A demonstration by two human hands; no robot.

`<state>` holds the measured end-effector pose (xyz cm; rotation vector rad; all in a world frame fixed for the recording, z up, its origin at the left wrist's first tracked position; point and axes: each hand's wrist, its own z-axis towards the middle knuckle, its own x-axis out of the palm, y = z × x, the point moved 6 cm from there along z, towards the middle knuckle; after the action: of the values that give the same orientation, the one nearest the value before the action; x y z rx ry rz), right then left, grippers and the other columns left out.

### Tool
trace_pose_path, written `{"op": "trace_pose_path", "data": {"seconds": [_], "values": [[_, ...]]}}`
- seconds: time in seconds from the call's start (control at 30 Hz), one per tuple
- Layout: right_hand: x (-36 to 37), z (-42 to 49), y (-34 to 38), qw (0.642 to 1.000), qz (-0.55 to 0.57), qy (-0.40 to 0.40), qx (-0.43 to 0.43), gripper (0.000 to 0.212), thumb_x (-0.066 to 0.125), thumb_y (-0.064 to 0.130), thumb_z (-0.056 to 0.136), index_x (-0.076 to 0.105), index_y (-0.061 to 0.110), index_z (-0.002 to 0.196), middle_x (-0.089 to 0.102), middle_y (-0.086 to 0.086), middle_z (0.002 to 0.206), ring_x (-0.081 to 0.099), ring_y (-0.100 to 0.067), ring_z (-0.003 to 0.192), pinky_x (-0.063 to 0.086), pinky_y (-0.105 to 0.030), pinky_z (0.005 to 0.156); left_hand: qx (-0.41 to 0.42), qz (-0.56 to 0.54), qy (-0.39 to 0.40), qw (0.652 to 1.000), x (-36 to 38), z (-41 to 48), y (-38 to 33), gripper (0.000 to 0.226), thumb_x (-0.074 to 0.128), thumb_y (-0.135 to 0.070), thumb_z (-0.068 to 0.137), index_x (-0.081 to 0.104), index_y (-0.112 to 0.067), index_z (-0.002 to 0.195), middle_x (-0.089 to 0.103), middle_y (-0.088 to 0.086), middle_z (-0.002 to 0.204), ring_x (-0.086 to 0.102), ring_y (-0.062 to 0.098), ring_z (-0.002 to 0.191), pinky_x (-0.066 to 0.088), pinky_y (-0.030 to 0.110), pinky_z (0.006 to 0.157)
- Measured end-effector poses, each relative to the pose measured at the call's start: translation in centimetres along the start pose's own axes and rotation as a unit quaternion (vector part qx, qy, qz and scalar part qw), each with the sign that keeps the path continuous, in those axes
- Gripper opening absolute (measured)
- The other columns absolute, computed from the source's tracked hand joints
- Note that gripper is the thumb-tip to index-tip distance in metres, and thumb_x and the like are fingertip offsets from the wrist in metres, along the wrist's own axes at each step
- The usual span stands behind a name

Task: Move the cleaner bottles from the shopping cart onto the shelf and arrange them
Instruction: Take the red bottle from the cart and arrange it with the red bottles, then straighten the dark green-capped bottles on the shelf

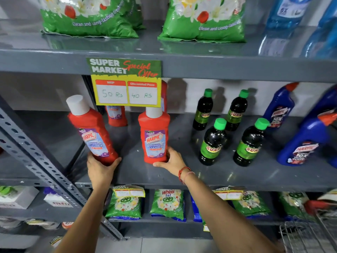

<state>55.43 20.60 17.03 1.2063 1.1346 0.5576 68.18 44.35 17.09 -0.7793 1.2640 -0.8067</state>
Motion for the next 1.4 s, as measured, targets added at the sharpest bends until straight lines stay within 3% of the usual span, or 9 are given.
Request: {"op": "trace_pose_path", "data": {"seconds": [0.17, 0.27, 0.33, 0.4, 0.57, 0.67, 0.77, 0.93, 1.4], "values": [[-4.1, -3.9, -2.6, 0.995, 0.023, -0.096, -0.012, 0.047, 0.078, 0.016, 0.069, 0.06, 0.011, 0.113, 0.063, -0.002, 0.111, 0.058, 0.005, 0.092, 0.045, -0.006, 0.082, 0.008, -0.098, -0.065, 0.993, -0.5, -5.5, -0.8, 0.082, 0.081, -0.022, 0.066, 0.036, -0.003, 0.132, 0.041, 0.026, 0.13, 0.038, 0.036, 0.124, 0.034, 0.047, 0.108], [-8.6, -8.4, -5.3, 0.98, 0.037, -0.197, -0.006, 0.018, 0.073, 0.012, 0.074, 0.066, 0.018, 0.089, 0.067, -0.007, 0.094, 0.061, 0.005, 0.08, 0.05, -0.008, 0.071, 0.023, -0.165, -0.065, 0.984, 1.1, -11.3, -2.2, 0.055, 0.07, -0.026, 0.077, 0.047, -0.003, 0.121, 0.051, 0.023, 0.117, 0.055, 0.028, 0.107, 0.044, 0.04, 0.093], [-12.0, -11.1, -6.8, 0.963, 0.045, -0.267, 0.002, 0.016, 0.072, 0.01, 0.075, 0.065, 0.023, 0.081, 0.067, -0.011, 0.086, 0.062, 0.001, 0.076, 0.051, -0.009, 0.066, 0.043, -0.174, -0.017, 0.984, 3.5, -14.6, -3.8, 0.042, 0.066, -0.036, 0.077, 0.053, -0.013, 0.11, 0.055, 0.01, 0.102, 0.061, 0.015, 0.091, 0.05, 0.035, 0.076], [-15.6, -13.0, -8.1, 0.942, 0.047, -0.332, 0.006, 0.017, 0.071, 0.007, 0.075, 0.064, 0.022, 0.08, 0.066, -0.015, 0.084, 0.062, 0.004, 0.073, 0.048, -0.006, 0.062, 0.074, -0.162, 0.06, 0.982, 6.3, -17.1, -6.1, 0.029, 0.068, -0.03, 0.079, 0.052, -0.025, 0.102, 0.053, 0.003, 0.097, 0.06, 0.021, 0.085, 0.051, 0.033, 0.067], [-23.3, -13.7, -10.5, 0.895, 0.049, -0.441, 0.041, 0.046, 0.077, 0.004, 0.068, 0.059, 0.001, 0.11, 0.061, -0.025, 0.106, 0.061, -0.002, 0.076, 0.05, -0.006, 0.064, 0.174, -0.105, 0.216, 0.955, 13.0, -20.3, -13.4, 0.045, 0.073, -0.021, 0.076, 0.053, -0.013, 0.116, 0.051, -0.002, 0.115, 0.049, 0.013, 0.107, 0.034, 0.016, 0.089], [-25.0, -12.3, -11.7, 0.914, 0.029, -0.391, 0.102, 0.083, 0.085, 0.017, 0.058, 0.044, 0.001, 0.129, 0.053, -0.02, 0.123, 0.058, -0.026, 0.101, 0.051, -0.03, 0.09, 0.124, -0.086, 0.301, 0.941, 17.2, -20.6, -15.3, 0.08, 0.079, -0.027, 0.068, 0.038, -0.011, 0.135, 0.043, 0.0, 0.132, 0.042, 0.015, 0.123, 0.036, 0.03, 0.104], [-24.9, -10.9, -11.9, 0.942, 0.005, -0.32, 0.101, 0.101, 0.087, 0.035, 0.05, 0.038, 0.01, 0.134, 0.052, -0.016, 0.131, 0.053, -0.027, 0.118, 0.044, -0.04, 0.102, 0.105, -0.061, 0.322, 0.939, 19.7, -20.6, -15.6, 0.089, 0.082, -0.034, 0.061, 0.036, -0.015, 0.135, 0.05, 0.007, 0.132, 0.048, 0.024, 0.124, 0.043, 0.044, 0.103], [-24.9, -9.7, -10.8, 0.953, -0.038, -0.293, 0.062, 0.08, 0.086, 0.034, 0.052, 0.05, 0.013, 0.12, 0.061, -0.009, 0.118, 0.055, -0.02, 0.11, 0.041, -0.027, 0.093, 0.093, -0.022, 0.296, 0.95, 20.5, -19.9, -15.1, 0.073, 0.077, -0.043, 0.063, 0.042, -0.022, 0.124, 0.06, 0.006, 0.122, 0.063, 0.03, 0.101, 0.054, 0.047, 0.084], [-25.2, -9.3, -11.0, 0.961, -0.035, -0.272, 0.042, 0.07, 0.083, 0.033, 0.057, 0.053, 0.01, 0.116, 0.062, -0.011, 0.116, 0.056, -0.023, 0.11, 0.039, -0.021, 0.088, 0.115, -0.009, 0.269, 0.956, 20.5, -19.8, -15.4, 0.063, 0.079, -0.029, 0.068, 0.051, -0.01, 0.121, 0.065, 0.014, 0.119, 0.059, 0.031, 0.11, 0.047, 0.038, 0.089]]}}
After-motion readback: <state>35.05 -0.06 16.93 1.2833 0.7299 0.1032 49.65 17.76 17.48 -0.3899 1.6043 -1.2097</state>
